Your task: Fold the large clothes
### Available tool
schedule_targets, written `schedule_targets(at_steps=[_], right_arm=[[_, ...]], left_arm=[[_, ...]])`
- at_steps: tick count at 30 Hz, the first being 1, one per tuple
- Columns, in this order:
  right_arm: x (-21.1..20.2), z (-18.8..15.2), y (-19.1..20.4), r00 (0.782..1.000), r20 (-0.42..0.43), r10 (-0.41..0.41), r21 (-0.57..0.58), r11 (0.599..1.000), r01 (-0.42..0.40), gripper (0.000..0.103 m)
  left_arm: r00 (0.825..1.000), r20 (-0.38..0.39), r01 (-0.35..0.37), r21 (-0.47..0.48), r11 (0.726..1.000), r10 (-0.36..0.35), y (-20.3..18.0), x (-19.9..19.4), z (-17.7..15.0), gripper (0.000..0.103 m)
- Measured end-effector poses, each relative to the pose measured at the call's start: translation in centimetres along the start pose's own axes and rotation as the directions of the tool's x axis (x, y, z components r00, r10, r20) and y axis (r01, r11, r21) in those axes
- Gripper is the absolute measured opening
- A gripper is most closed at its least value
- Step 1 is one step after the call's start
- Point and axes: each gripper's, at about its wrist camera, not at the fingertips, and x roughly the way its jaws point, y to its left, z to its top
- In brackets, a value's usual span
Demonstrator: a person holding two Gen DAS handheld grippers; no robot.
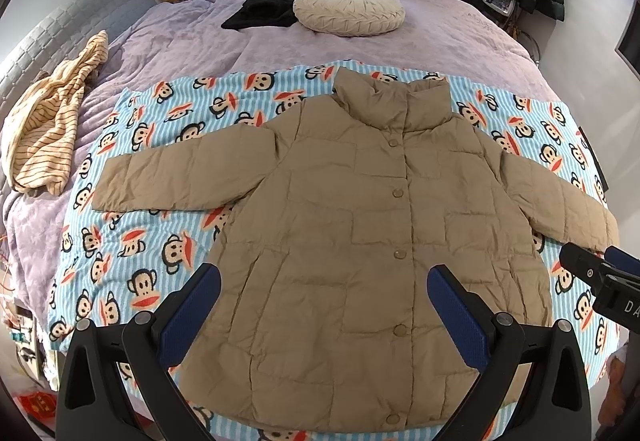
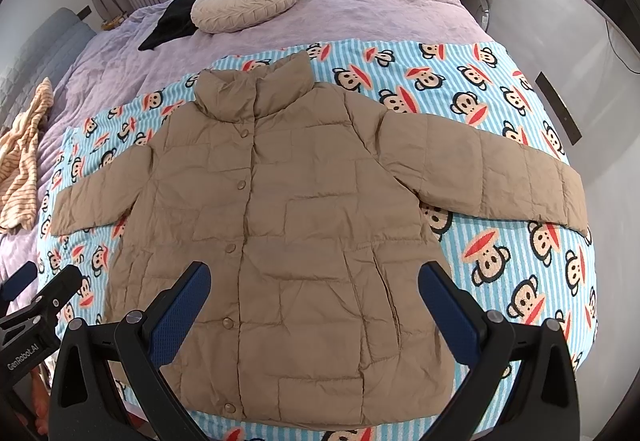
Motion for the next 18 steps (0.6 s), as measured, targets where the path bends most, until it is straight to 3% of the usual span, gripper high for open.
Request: schedule_targets(at_steps=[9,18], right_arm=[[0.6,-0.3,0.2,1.000,-0.013,-0.002,0.007,1.000,0.002,0.103],[3.3,-0.6,2.5,0.996,-0.076,0.034,-0.012,0.999,-0.035,0.103]], left_arm=[[1.000,-0.010,0.007,-0.005,1.000,-0.007,0.7,1.2,0.0,0.103],[0.990,-0.108,0.076,-0.094,0.993,-0.086,5.6,7.3,-0.3,0.103]])
